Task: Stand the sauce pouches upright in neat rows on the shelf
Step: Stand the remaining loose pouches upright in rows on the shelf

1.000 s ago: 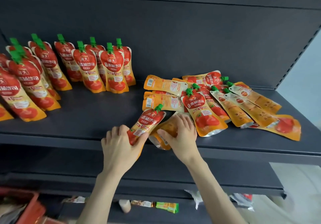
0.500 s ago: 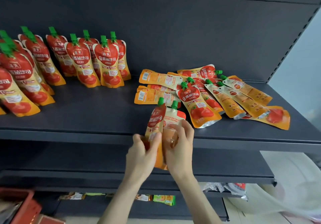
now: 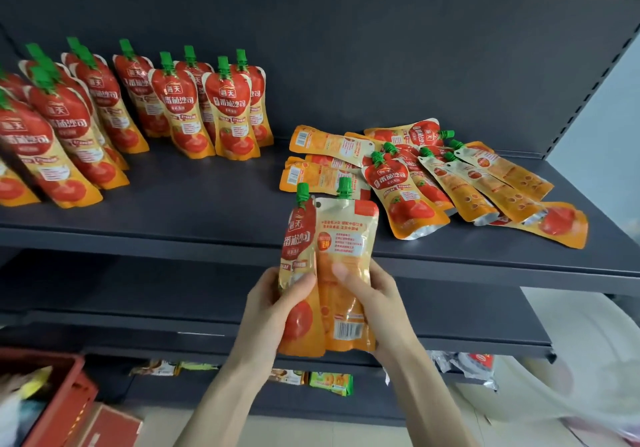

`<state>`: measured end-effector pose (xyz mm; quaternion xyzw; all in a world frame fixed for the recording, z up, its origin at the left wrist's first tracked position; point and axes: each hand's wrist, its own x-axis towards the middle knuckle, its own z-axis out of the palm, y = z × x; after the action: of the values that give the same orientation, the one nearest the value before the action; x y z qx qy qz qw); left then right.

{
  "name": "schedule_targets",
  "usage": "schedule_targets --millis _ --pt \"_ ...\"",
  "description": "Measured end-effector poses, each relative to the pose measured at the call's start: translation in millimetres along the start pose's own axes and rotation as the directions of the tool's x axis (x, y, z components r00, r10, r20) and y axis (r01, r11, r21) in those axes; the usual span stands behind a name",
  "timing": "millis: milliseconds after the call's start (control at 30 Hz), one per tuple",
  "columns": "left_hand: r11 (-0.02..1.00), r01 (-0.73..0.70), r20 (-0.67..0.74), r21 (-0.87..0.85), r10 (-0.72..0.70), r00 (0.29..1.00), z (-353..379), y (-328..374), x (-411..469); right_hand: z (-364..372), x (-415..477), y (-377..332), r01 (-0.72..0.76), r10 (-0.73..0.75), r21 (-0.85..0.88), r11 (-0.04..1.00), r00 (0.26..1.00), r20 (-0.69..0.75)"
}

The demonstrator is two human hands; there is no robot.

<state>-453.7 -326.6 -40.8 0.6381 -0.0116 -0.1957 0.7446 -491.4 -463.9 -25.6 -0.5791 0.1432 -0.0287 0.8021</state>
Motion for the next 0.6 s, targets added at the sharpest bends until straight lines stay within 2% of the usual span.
schedule_targets --millis 100,233,300,367,467,600 --pt "0.992 -0.073 -0.045 0.102 0.077 0.996 -2 7 -9 7 -5 -3 -0.143 0.131 0.178 0.974 0.988 0.08" --pt "0.939 -0.194 -0.287 0.284 0.276 0.917 -5 18 -15 15 -5 -1 -0.121 0.119 0.157 0.98 0.993 0.023" --pt "0.91 -0.197 -0.316 0.364 0.32 0.893 -9 22 -16 16 -5 2 -0.103 0.103 0.093 0.99 0.995 0.003" --pt "0.907 -0.166 -0.289 0.387 0.291 0.912 -13 22 -15 18 -5 5 -0.145 0.146 0.032 0.989 0.989 -0.002" --pt "0.951 -0.104 -0.229 0.292 0.175 0.957 -18 17 -15 25 -2 6 -0.232 0.232 0.005 0.973 0.972 0.037" --pt "0.972 -0.084 -0.142 0.219 0.117 0.983 -30 20 -20 36 6 3 -0.217 0.205 0.054 0.975 0.965 0.165"
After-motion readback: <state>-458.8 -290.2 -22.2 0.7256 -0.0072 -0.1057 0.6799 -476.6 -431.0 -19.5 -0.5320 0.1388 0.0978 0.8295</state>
